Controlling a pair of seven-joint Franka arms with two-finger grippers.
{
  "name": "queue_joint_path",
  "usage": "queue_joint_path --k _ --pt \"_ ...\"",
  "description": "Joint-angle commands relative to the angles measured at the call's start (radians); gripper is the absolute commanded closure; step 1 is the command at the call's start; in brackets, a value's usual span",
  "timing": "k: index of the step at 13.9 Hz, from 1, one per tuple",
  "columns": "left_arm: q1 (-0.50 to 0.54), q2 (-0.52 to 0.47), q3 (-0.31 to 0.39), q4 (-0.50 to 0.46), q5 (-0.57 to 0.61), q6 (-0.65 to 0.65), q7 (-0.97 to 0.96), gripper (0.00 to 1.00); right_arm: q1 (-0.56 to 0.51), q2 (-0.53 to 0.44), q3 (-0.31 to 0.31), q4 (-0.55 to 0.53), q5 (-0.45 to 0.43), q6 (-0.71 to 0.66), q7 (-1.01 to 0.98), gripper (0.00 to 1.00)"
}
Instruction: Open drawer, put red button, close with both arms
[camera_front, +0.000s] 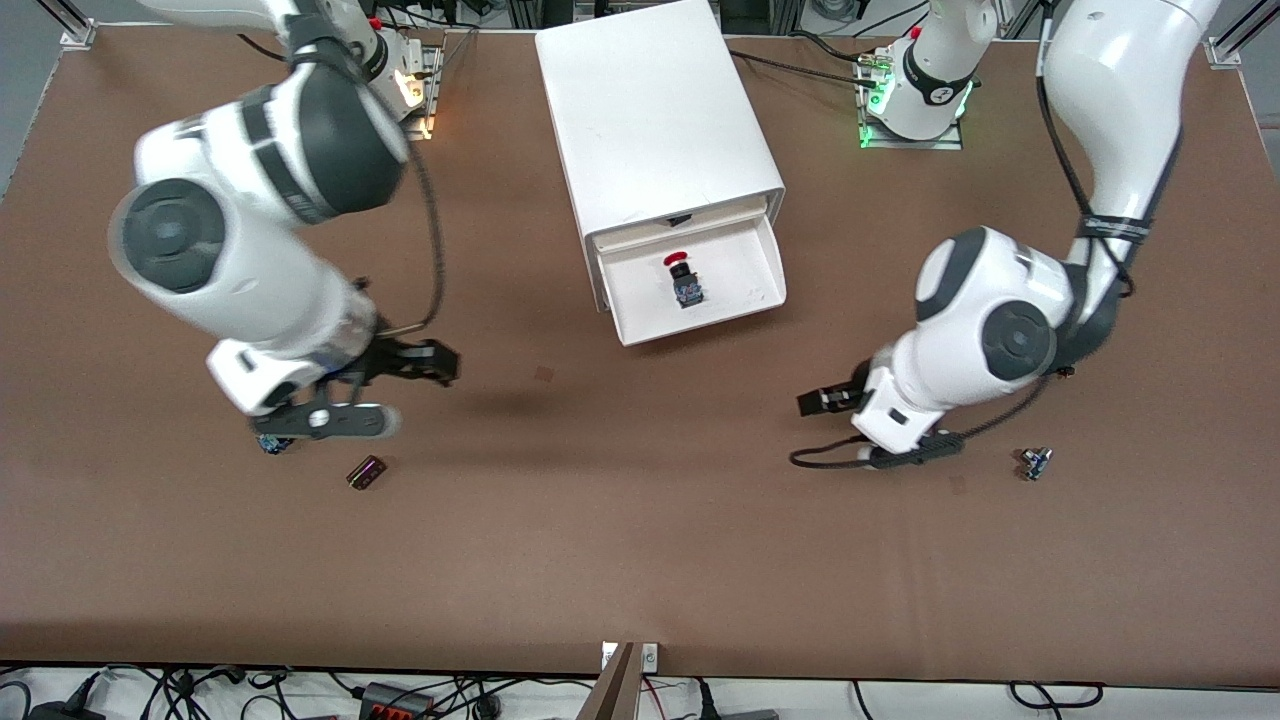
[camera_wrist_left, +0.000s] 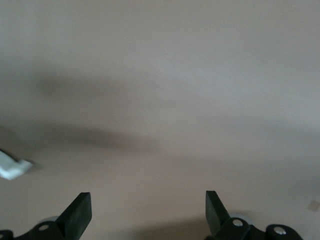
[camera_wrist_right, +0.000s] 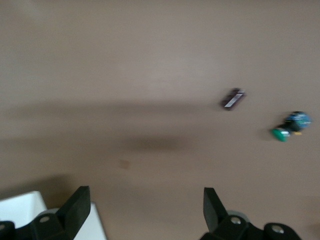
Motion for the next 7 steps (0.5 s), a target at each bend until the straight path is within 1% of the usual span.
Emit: queue_joint_path --k 1,3,6,7 --pt "-0.058 -0.054 -0.005 -0.089 0.01 0.066 -0.128 0.0 -0.078 -0.03 0.019 -0.015 -0.012 -0.05 -0.055 0.0" --pt "-0.112 -0.051 0.0 -0.115 0.012 0.087 -0.144 0.0 -0.108 -0.048 0.018 -0.016 -0.032 -0.053 -0.099 0.0" --pt "-0.15 -0.036 -0.002 -0.165 0.012 0.194 -0.15 0.0 -0.148 -0.068 0.018 -0.015 -0.039 -0.055 -0.156 0.0" --pt "-0.158 -0.036 -0.002 -0.179 0.012 0.201 -0.155 0.0 -0.159 -0.073 0.018 -0.016 -0.039 -0.055 -0.173 0.0"
